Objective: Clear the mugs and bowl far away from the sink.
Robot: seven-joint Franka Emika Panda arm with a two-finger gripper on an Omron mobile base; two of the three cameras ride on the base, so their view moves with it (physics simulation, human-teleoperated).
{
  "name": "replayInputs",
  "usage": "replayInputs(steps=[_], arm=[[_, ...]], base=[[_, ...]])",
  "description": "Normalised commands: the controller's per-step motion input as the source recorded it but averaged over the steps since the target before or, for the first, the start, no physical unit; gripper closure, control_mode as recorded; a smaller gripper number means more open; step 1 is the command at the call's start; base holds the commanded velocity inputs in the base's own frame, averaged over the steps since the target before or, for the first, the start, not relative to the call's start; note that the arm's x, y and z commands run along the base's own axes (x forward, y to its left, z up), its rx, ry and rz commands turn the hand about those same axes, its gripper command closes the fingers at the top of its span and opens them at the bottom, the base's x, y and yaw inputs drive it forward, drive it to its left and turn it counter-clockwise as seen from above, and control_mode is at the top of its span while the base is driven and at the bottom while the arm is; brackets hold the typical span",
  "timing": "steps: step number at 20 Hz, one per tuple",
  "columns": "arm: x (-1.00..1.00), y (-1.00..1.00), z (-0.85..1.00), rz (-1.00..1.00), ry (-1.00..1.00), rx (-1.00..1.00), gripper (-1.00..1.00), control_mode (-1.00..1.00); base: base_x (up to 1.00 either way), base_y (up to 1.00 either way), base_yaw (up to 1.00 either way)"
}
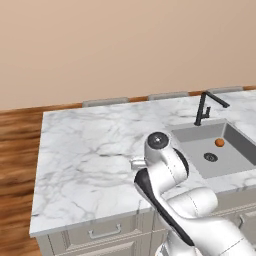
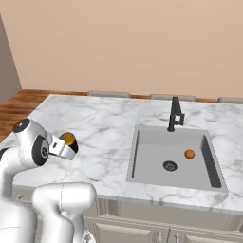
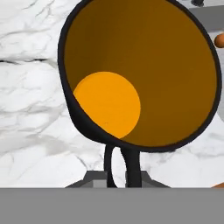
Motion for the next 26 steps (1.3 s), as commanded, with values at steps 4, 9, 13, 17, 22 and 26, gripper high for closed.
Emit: replayInputs(steps=[4, 9, 13, 17, 22, 26], arm=[[-0.32, -0.02, 0.79, 0.04, -0.02, 0.17, 1.00, -1.00], [-0.37, 0.00, 0.80, 0.02, 0.00, 0.18, 1.00, -1.00], [-0.42, 0.00, 0.58, 0.01, 0.00, 0.16, 1.00, -1.00], [-0.46, 0.00, 0.41, 0.01, 0.00, 0.13, 1.00, -1.00], [-0.38, 0.00, 0.33, 0.00, 0.01, 0.11, 1.00, -1.00], [-0.45, 0.00, 0.09, 0.00, 0.02, 0.08, 1.00, -1.00]], base=[[0.00, 0.00, 0.00], [0.00, 0.00, 0.00], [0.00, 0.00, 0.00], [0.00, 0.00, 0.00], [0.00, 0.00, 0.00], [0.00, 0.00, 0.00]])
